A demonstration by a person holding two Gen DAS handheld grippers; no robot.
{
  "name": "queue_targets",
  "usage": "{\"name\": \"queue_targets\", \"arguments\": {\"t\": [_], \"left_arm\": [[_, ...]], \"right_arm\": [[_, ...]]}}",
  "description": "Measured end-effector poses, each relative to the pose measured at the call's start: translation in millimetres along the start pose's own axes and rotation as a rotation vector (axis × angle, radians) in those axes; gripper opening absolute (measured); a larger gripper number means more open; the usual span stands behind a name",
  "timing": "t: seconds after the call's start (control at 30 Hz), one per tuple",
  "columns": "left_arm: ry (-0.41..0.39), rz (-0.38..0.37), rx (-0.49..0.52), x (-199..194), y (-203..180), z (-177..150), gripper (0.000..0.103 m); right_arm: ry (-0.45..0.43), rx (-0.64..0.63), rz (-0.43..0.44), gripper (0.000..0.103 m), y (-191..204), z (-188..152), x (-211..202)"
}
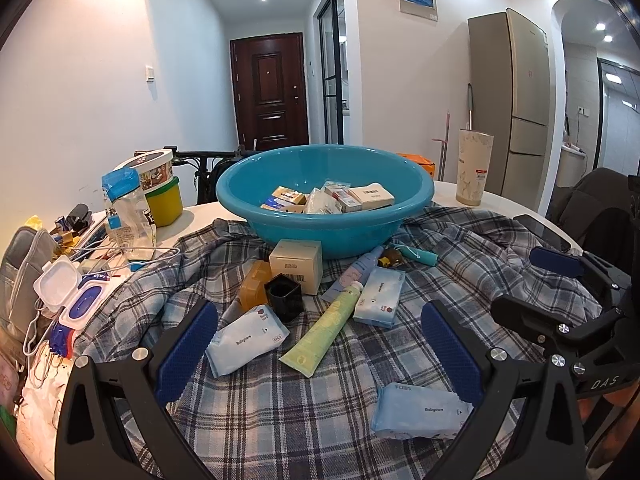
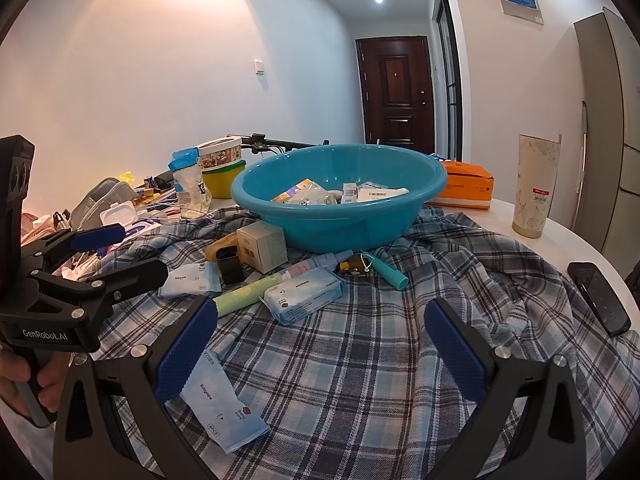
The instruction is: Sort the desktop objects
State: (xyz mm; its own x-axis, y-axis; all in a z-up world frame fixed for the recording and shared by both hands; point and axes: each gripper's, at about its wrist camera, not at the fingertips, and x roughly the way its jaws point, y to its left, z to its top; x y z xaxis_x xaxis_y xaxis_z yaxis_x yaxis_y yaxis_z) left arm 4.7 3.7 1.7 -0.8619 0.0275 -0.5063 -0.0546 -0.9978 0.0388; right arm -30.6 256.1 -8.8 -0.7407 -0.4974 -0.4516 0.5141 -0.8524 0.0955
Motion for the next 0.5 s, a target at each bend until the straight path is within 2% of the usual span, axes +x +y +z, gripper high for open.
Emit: {"name": "queue_targets", "arguments": {"t": [0.5], "left_arm": [[-0.002,-0.02,-0.015,-3.4,2.3,2.8,0.103]], "right_arm": [[0.009,-0.014,0.019,0.103,7.5,1.3,1.6]]}}
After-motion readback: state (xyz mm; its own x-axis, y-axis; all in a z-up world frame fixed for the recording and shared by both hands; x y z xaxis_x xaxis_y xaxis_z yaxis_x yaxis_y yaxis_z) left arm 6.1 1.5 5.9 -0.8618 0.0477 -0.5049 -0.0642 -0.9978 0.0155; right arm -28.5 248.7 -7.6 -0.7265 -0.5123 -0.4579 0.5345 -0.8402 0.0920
